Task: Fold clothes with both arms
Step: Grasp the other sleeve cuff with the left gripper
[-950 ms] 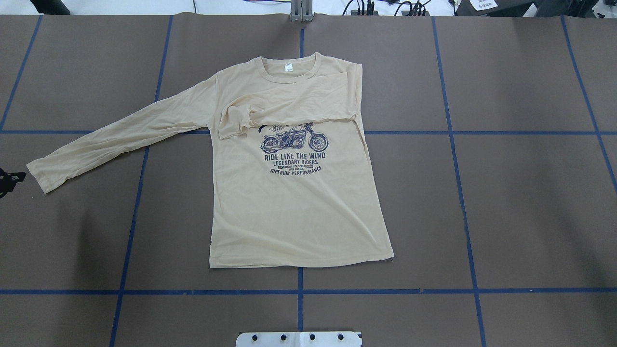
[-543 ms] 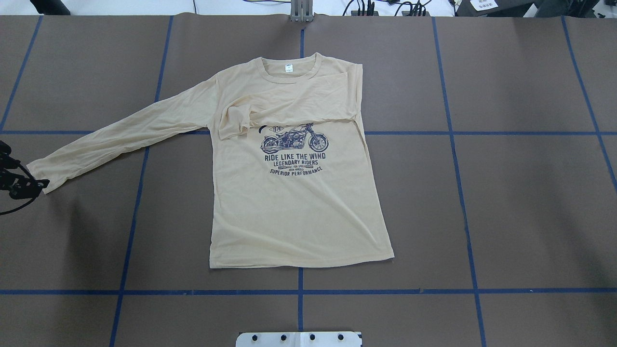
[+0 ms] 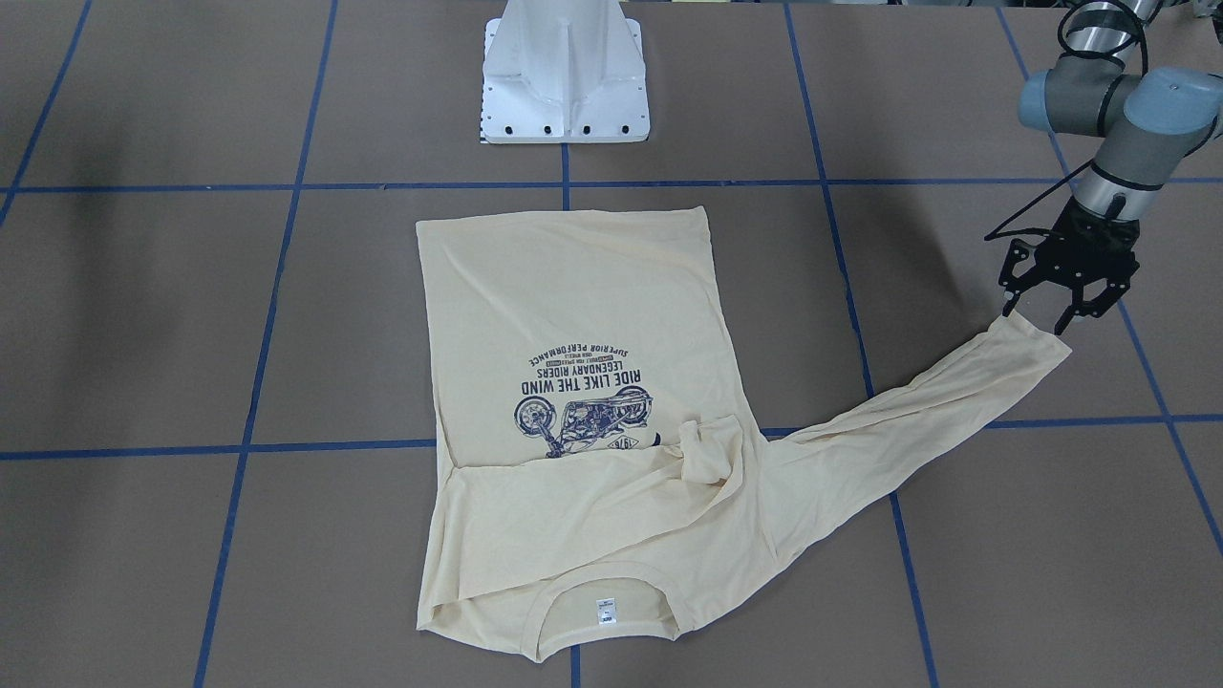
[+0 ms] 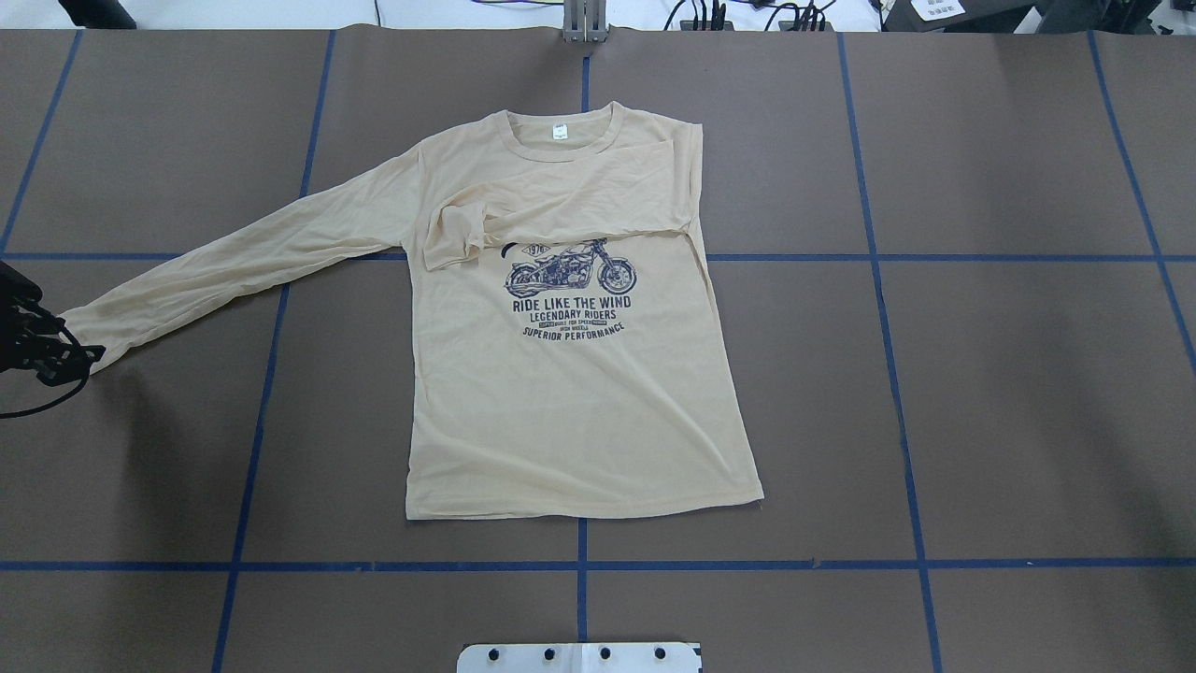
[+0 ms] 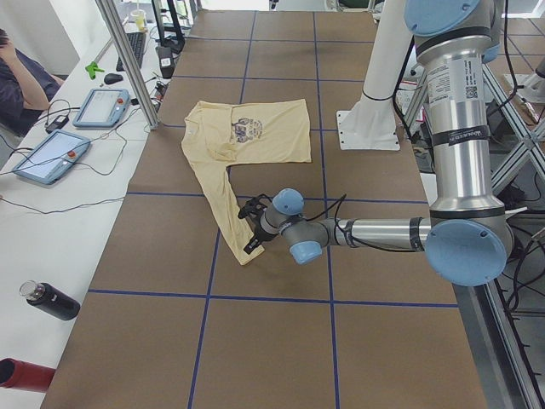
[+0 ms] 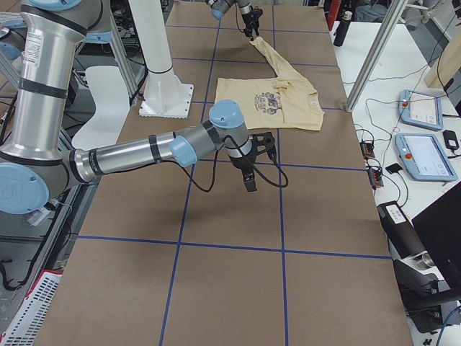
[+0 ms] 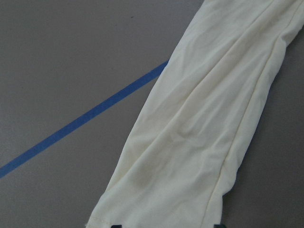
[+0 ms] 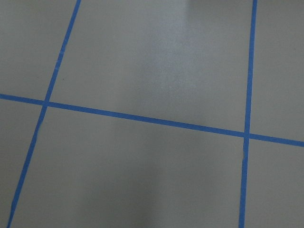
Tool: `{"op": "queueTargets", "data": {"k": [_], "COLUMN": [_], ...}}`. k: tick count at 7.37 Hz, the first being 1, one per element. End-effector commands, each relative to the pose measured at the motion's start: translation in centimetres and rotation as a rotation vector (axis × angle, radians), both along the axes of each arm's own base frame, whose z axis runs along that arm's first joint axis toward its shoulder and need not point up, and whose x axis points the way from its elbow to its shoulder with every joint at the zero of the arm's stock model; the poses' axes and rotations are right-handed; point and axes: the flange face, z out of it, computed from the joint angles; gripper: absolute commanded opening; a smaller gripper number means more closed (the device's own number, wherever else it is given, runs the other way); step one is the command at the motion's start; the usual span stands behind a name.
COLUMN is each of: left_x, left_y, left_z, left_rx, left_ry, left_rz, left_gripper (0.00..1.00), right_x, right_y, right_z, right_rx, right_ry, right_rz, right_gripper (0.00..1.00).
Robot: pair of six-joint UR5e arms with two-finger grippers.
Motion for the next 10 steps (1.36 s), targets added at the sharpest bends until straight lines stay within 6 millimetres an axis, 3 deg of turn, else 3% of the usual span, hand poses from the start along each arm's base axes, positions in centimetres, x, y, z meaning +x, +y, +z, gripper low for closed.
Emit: {"op": "queueTargets", "data": {"k": [1, 10], "left_x": [0.44, 1.17], "left_y": [0.21, 0.87], "left_z": [0.09, 0.93], "left_rx": [0.0, -0.01], "left_ry": [-0.002, -0.012], "left_rz": [0.011, 0.036], "left_gripper": [0.67, 0.63], "right_x": [0.01, 0.05], "right_y": [-0.01, 0.06], "right_z": [0.02, 0.61], "right_rx": [0.0, -0.01], "right_ry": [0.002, 0.007], "right_rz": [0.001, 0.002], "right_gripper": [0.99, 0.99]}}
